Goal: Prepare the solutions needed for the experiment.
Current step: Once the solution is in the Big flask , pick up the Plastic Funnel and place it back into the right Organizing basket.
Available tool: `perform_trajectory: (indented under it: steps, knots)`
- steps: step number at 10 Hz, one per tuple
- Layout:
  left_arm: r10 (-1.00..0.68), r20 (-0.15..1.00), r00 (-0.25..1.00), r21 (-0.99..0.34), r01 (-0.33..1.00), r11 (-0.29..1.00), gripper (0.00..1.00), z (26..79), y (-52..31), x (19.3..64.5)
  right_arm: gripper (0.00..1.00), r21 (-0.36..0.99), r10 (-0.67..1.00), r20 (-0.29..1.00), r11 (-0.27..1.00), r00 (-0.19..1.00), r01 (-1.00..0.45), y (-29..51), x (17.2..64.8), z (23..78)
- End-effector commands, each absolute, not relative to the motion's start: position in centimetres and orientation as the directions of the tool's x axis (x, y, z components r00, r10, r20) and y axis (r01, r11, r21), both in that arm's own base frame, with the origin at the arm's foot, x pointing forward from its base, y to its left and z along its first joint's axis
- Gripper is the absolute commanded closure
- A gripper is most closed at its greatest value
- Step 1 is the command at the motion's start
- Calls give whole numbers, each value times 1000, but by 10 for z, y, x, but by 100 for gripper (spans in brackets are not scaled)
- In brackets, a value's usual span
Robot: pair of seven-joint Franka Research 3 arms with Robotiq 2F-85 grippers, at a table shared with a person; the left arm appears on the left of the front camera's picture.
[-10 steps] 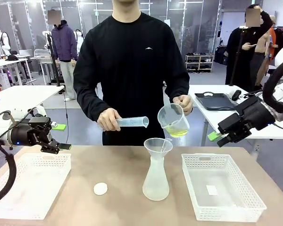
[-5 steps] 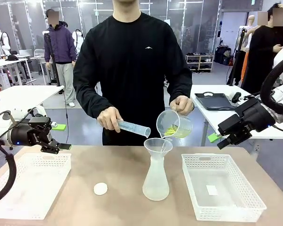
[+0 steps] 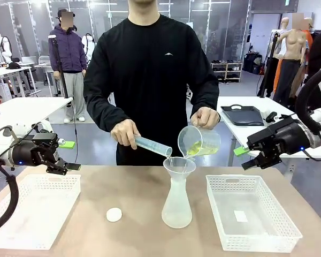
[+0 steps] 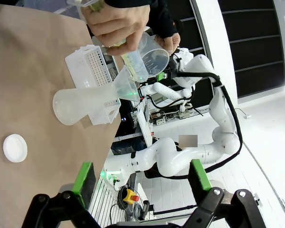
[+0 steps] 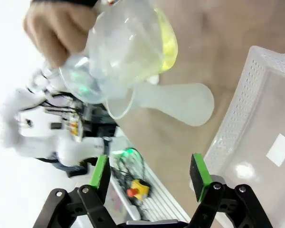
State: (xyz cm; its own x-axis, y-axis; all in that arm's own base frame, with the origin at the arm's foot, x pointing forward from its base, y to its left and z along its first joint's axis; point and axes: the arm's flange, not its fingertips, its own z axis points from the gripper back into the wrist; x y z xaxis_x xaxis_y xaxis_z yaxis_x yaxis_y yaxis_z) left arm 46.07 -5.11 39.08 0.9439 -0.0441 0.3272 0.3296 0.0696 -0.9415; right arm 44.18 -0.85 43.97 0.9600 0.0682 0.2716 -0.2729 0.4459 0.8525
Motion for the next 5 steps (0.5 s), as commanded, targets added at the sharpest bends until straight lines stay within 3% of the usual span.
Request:
perform_trajectory:
  steps: [1,5]
  knots:
    - [-56,339,939,-937,342,67,0,392,-51,461,15,944,7,180,281,984,-175,-23,461,425]
    - [-56,339,939,-937,342,67,0,392,-51,461,15,990,-79,64,134,995,-53,-40,469,402]
